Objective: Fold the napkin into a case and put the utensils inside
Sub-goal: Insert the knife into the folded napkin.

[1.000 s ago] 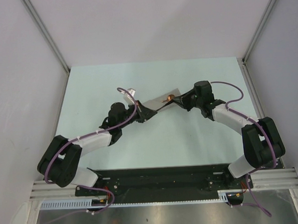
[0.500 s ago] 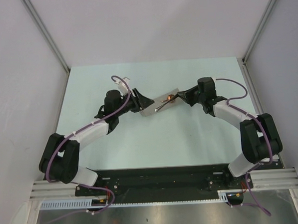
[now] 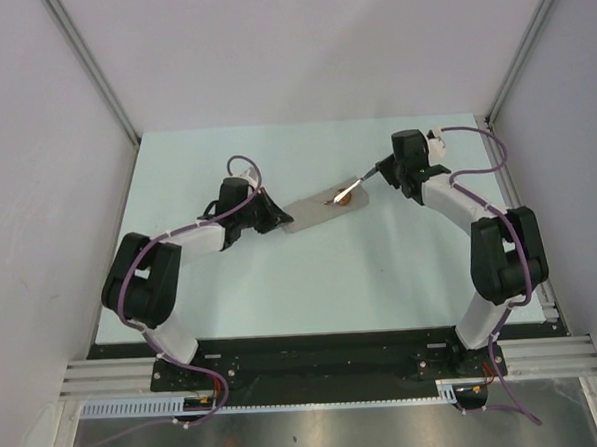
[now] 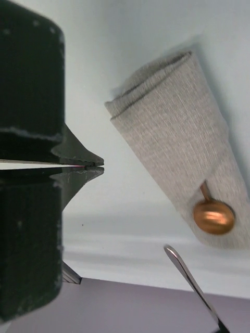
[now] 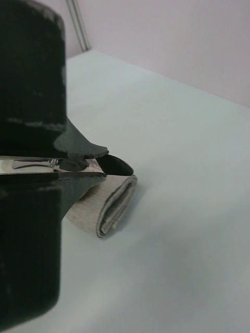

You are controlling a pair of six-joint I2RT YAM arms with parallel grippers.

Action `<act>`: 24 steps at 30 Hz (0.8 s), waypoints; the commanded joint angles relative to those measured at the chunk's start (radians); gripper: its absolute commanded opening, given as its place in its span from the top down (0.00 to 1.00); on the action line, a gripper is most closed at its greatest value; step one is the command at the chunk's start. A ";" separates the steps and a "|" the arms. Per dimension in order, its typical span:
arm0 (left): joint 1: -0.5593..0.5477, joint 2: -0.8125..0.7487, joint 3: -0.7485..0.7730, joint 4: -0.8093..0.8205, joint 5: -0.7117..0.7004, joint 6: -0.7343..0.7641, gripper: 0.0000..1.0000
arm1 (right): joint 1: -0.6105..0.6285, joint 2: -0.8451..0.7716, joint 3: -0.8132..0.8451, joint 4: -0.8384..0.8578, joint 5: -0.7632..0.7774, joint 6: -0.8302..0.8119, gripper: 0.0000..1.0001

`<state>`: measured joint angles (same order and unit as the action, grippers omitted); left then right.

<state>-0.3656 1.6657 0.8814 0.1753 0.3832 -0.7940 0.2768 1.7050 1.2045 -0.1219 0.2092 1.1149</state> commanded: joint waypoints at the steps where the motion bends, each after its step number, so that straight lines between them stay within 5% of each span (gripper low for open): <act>1: 0.004 0.061 0.039 -0.006 -0.007 0.009 1.00 | 0.030 0.047 0.116 -0.074 0.191 -0.090 1.00; 24: 0.047 0.147 0.054 -0.026 -0.015 0.024 1.00 | 0.081 0.186 0.248 -0.124 0.309 -0.153 1.00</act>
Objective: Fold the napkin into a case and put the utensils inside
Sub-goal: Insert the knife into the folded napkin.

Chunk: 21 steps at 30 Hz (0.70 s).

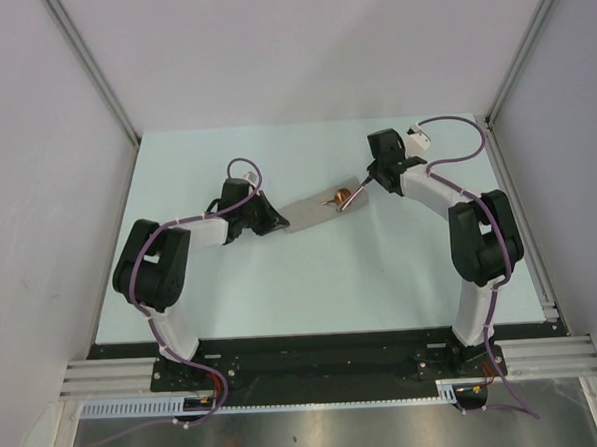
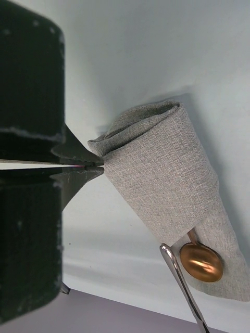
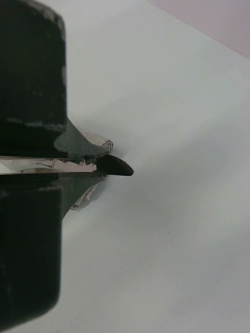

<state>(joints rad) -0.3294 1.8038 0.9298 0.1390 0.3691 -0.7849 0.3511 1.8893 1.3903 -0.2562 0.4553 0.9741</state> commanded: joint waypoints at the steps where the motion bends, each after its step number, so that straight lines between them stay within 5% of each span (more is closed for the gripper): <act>1: 0.010 0.014 0.006 0.011 0.001 0.015 1.00 | 0.005 0.004 0.075 0.011 0.066 -0.015 1.00; 21: 0.004 0.038 0.000 0.016 0.010 0.004 1.00 | 0.051 0.070 0.128 -0.037 0.046 0.031 1.00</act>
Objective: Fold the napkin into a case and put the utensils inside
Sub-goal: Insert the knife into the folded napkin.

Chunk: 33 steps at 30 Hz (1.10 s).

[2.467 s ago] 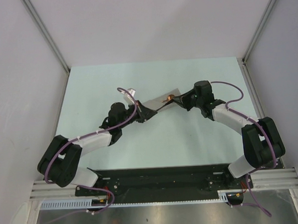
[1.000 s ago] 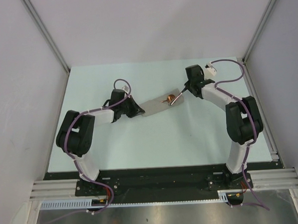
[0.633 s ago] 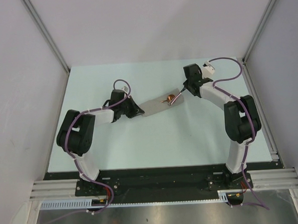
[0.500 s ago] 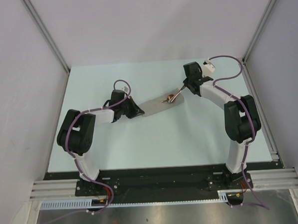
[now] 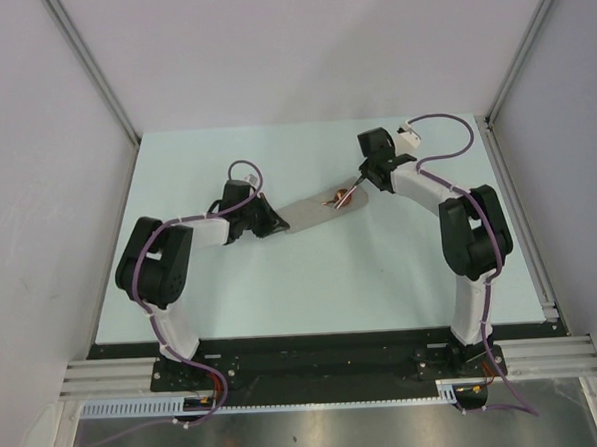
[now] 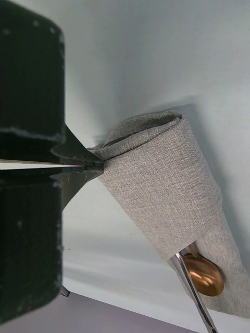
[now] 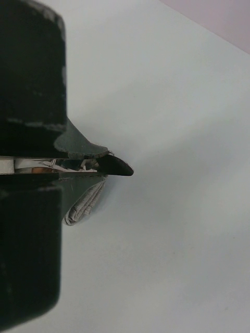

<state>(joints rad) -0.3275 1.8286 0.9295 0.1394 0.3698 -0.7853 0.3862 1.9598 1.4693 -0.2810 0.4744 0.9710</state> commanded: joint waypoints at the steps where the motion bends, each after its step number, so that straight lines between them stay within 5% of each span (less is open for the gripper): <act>1: 0.002 0.014 -0.001 0.017 0.009 0.004 1.00 | 0.017 -0.002 0.049 -0.017 0.026 0.047 1.00; 33: -0.022 0.017 -0.008 0.009 -0.016 -0.002 1.00 | 0.091 0.047 0.069 -0.251 -0.126 0.391 1.00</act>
<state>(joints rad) -0.3370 1.8423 0.9287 0.1467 0.3683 -0.7860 0.4484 1.9903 1.4963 -0.4950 0.3752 1.2961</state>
